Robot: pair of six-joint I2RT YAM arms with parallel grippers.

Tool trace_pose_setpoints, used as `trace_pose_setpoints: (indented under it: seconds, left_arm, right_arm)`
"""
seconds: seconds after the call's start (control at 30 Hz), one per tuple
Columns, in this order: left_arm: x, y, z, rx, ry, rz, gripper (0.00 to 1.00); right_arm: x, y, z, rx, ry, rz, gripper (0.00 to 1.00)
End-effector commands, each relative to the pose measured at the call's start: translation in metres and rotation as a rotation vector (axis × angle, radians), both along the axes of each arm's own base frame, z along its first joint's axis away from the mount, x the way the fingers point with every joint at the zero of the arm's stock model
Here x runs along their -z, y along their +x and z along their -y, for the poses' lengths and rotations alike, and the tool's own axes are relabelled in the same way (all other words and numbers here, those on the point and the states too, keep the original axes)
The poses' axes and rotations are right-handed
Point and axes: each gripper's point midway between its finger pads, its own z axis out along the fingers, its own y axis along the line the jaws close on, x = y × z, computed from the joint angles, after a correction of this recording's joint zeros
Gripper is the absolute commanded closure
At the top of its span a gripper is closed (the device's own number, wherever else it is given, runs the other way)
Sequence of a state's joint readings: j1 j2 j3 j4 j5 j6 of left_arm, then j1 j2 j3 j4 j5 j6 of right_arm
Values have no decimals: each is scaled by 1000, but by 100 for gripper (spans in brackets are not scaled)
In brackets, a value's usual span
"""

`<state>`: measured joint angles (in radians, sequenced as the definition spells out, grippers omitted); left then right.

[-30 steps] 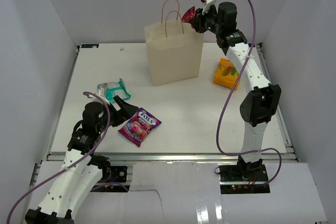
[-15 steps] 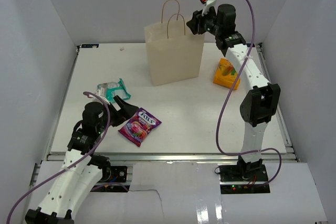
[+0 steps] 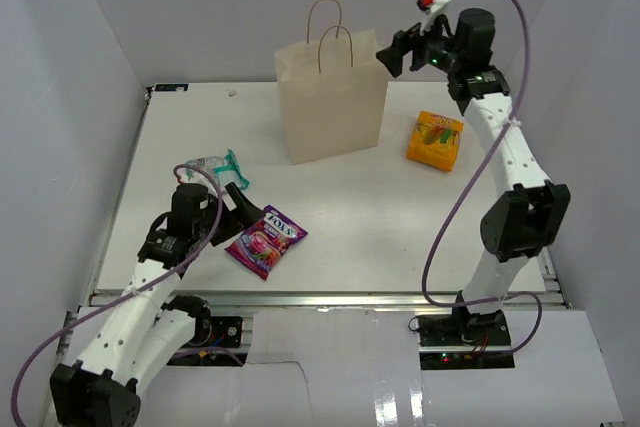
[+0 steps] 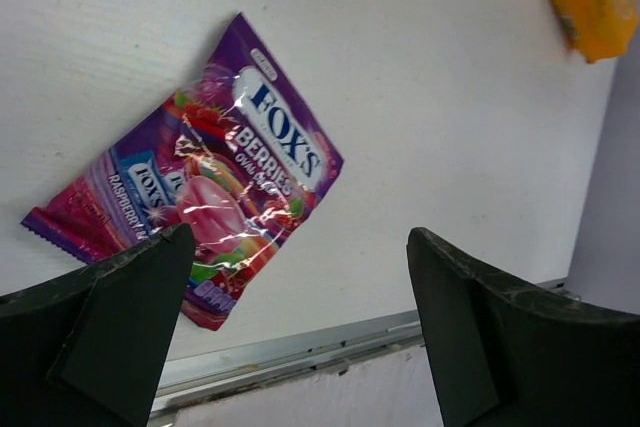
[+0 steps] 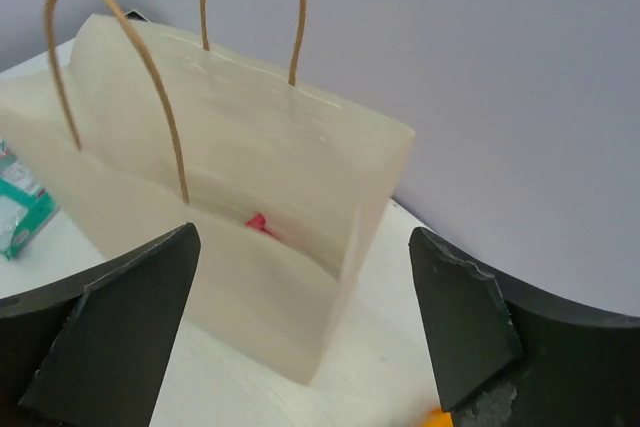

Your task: Place the snacks into the paper bag

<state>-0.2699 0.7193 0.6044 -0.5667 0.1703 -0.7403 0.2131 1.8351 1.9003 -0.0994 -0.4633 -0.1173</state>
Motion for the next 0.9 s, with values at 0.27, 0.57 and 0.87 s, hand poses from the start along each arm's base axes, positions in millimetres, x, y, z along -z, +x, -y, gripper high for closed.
trace_pose_setpoints:
  seconds: [0.27, 0.57, 0.87]
  left_arm:
    - [49, 9, 3, 58, 228, -240, 2]
    - [62, 52, 24, 153, 446, -278, 8]
    - [87, 62, 19, 209, 593, -358, 17]
  right_arm:
    - [109, -179, 57, -325, -305, -129, 3]
    - [208, -283, 53, -449, -236, -393, 4]
    - [233, -305, 52, -488, -210, -475, 2]
